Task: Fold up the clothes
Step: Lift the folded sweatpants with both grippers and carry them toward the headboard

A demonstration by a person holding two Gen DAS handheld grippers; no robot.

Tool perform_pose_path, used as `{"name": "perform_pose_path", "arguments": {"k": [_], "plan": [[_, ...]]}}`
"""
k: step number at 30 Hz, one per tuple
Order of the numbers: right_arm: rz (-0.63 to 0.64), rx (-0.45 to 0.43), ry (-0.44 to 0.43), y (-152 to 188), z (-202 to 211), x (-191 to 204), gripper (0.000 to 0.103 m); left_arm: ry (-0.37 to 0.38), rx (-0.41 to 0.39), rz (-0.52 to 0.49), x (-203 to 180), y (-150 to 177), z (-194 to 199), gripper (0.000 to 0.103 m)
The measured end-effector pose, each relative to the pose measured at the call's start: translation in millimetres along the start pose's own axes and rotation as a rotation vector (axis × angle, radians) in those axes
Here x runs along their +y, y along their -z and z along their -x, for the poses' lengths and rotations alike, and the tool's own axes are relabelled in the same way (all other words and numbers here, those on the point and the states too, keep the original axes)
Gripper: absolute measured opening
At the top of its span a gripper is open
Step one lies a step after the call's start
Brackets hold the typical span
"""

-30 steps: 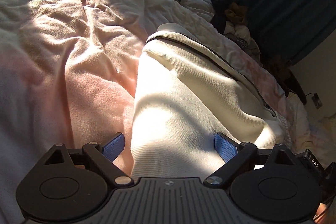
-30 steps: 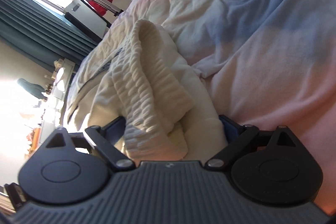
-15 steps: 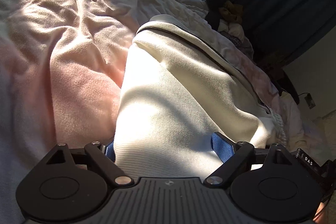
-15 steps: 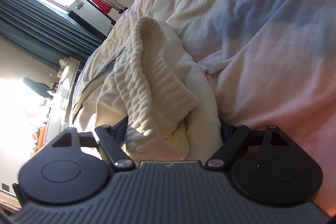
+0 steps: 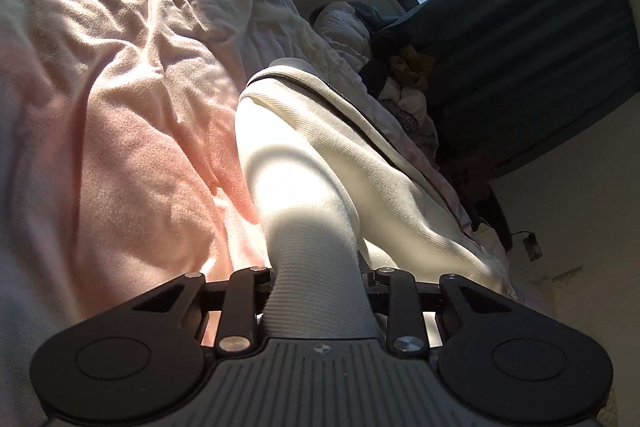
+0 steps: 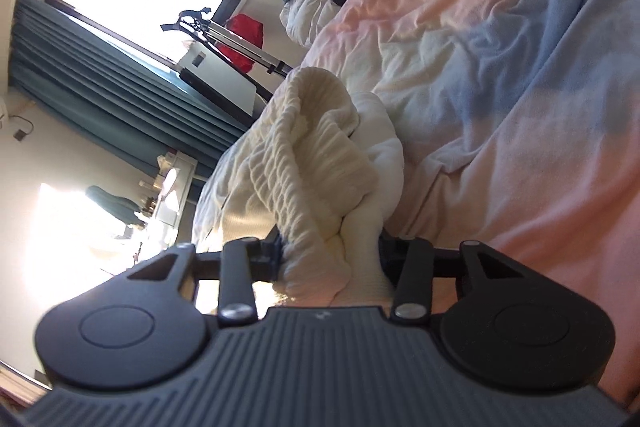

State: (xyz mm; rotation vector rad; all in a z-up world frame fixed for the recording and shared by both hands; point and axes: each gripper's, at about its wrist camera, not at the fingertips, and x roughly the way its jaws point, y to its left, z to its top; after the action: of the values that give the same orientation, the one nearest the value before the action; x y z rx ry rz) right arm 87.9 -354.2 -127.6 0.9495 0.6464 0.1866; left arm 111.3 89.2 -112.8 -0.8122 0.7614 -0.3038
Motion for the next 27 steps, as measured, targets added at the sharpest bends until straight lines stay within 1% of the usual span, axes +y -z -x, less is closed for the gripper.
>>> {"name": "perform_pose_path", "arguments": {"k": [4,7,11,15,18,20,23,27], "plan": [[-0.041,-0.058,-0.048,-6.6,26.6,6.3,0.042,0.066,0.014,0.015,-21.9,1.1,7.6,0.027],[-0.046,-0.11,-0.071,-15.9,53.5,12.3,0.041,0.112,0.023,0.028,-45.5,8.1,9.8,0.027],[-0.037,-0.179,-0.076,-30.9,96.0,15.2,0.041,0.169,0.031,-0.012,-91.9,24.7,10.6,0.026],[-0.041,-0.267,-0.07,-45.0,154.1,4.6,0.041,0.235,0.065,-0.046,-145.0,47.0,-2.8,0.026],[-0.037,-0.357,-0.046,-53.0,208.8,-10.8,0.041,0.287,0.106,-0.093,-194.5,74.2,-21.8,0.026],[-0.043,-0.425,-0.029,-56.4,248.6,-26.2,0.041,0.338,0.152,-0.108,-224.0,96.6,-38.1,0.026],[-0.058,-0.531,-0.004,-59.6,309.3,-52.7,0.041,0.403,0.217,-0.152,-269.7,138.9,-63.1,0.026],[-0.08,-0.666,0.044,-58.9,385.4,-92.1,0.041,0.482,0.311,-0.197,-329.4,207.8,-97.5,0.026]]}}
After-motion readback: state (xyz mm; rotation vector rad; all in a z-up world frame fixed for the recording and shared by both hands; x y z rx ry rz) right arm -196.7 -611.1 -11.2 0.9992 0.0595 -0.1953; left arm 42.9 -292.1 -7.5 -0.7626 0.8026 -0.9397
